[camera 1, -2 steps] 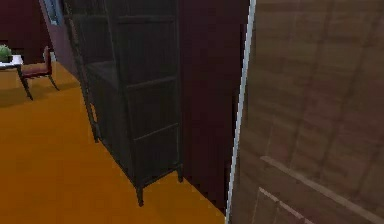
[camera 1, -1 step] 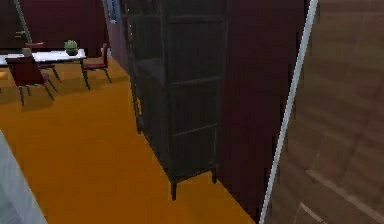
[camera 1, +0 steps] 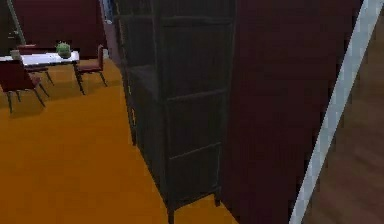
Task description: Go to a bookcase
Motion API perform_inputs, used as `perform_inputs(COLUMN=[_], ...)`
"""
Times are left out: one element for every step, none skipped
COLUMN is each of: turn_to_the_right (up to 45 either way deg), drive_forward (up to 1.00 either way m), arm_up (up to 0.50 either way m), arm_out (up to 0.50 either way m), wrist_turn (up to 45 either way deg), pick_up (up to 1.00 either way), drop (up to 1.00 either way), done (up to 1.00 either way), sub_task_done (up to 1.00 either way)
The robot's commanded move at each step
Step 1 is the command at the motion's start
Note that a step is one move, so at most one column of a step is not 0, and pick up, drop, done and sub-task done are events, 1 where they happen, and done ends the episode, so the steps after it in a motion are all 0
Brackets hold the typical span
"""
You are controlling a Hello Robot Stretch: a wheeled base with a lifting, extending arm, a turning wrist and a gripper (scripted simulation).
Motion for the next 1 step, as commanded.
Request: perform_inputs(turn_to_the_right=[0.0], drive_forward=[0.00], arm_up=[0.00], arm_out=[0.00], wrist_turn=[0.0], pick_up=[0.00], drop=[0.00], done=[1.00], sub_task_done=[0.00])
